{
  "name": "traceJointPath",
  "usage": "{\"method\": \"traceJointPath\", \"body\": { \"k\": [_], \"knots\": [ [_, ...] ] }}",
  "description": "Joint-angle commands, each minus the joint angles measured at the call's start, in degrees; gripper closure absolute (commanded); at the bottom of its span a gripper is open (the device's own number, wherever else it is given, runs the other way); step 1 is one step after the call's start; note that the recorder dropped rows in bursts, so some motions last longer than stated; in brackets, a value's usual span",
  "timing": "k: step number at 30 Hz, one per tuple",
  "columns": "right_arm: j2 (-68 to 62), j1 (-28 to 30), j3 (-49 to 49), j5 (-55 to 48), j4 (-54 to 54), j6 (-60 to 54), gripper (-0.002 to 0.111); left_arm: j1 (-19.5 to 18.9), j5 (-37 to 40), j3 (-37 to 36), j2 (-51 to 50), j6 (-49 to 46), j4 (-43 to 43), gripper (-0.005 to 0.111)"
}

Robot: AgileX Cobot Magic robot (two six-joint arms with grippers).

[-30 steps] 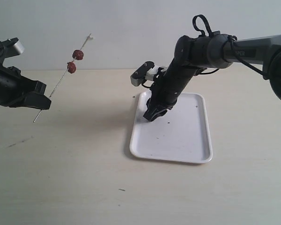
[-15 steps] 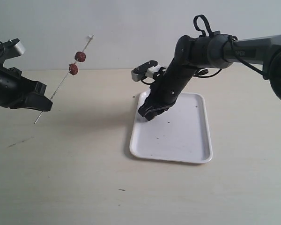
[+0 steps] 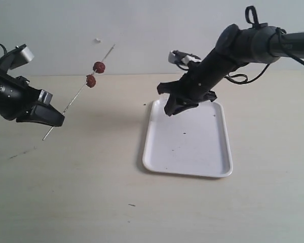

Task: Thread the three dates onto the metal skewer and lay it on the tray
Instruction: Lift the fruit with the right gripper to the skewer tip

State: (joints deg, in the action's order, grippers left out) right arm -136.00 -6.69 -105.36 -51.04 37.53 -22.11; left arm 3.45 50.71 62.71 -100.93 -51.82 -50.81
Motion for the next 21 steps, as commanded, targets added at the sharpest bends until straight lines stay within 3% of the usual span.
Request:
{"method": "traceJointPath", "body": {
  "k": [1,4,10,17,21],
  "knots": [
    [0.94,2.43,0.35,-0.09,15.19,-3.61,0.091,3.78,1.48,-0.16,0.28,-0.62,-0.6,0.107],
    [0.94,3.31,0.35,-0.09,18.93,-5.23,0.091,6.0,1.48,-0.16,0.28,-0.62,-0.35,0.107],
    [0.94,3.83,0.35,3.16,20.11,-6.18,0.091,6.01,1.49,-0.49,0.28,2.58,0.9,0.107],
    [0.94,3.83,0.35,6.05,29.45,-6.33,0.091,6.41,0.37,-4.16,0.28,2.61,-1.24,0.107],
    [0.94,3.7,0.35,5.33,37.58,-6.76,0.091,10.22,-1.61,-4.16,0.28,2.61,-1.7,0.107]
  ]
}}
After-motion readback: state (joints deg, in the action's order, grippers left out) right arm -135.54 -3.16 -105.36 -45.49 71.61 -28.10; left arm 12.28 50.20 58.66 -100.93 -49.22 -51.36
